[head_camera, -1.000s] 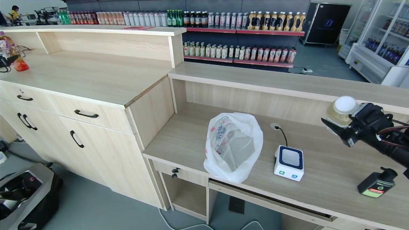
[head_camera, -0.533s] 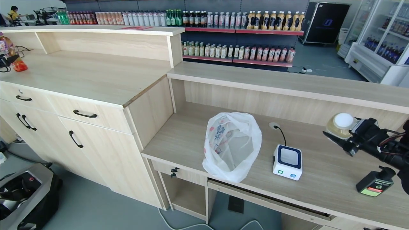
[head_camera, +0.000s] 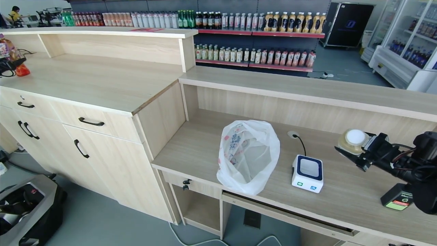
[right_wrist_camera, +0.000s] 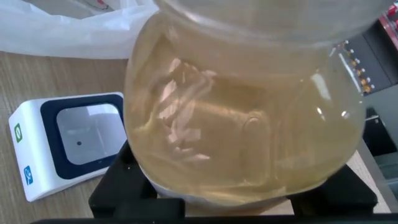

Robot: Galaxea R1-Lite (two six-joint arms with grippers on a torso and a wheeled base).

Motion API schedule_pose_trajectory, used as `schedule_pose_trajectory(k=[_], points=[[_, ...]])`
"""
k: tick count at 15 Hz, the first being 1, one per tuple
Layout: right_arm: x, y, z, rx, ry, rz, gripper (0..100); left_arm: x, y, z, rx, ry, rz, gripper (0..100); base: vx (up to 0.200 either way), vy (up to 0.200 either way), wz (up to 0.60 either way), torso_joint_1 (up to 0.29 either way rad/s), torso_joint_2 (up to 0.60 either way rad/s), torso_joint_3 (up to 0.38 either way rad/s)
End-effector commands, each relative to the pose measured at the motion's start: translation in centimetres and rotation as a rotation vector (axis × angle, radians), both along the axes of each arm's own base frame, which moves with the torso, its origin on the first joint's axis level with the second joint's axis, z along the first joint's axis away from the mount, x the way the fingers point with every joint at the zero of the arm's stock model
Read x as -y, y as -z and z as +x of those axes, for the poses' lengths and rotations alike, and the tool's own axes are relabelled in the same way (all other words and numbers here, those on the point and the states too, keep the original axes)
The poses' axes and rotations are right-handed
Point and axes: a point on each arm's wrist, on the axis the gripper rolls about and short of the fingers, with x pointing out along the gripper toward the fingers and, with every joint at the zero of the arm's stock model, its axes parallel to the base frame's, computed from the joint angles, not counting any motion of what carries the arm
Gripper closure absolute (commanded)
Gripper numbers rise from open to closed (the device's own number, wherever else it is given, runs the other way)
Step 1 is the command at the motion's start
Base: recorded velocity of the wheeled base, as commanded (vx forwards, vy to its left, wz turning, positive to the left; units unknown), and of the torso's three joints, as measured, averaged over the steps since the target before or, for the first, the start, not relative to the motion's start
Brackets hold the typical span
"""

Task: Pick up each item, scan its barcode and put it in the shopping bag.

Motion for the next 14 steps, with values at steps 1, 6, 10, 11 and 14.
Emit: schedule_pose_trajectory(k=[1,6,10,11,14], points=[[-0.5,1.0,0.5,-0.012,-0.029,0.004,100,0.0,0.0,0.0,0.001,-0.001,-0.001,0,0.000,0.000,0.00,0.000,0.00,0.000],[-0.8,2.1,0.8,0.002,-0.044,-0.034,100,0.0,0.0,0.0,0.001,0.000,-0.001,0,0.000,0.000,0.00,0.000,0.00,0.000],[-0.8,2.7,0.9,-0.003,-0.049,-0.052,100,0.0,0.0,0.0,0.001,0.000,-0.001,0,0.000,0.000,0.00,0.000,0.00,0.000],[-0.9,2.7,0.9,-0.002,-0.051,-0.055,100,0.0,0.0,0.0,0.001,0.000,-0.001,0,0.000,0.000,0.00,0.000,0.00,0.000],[-1.1,3.1,1.2,-0.007,-0.059,-0.054,100,0.0,0.0,0.0,0.001,0.000,-0.001,0,0.000,0.000,0.00,0.000,0.00,0.000]])
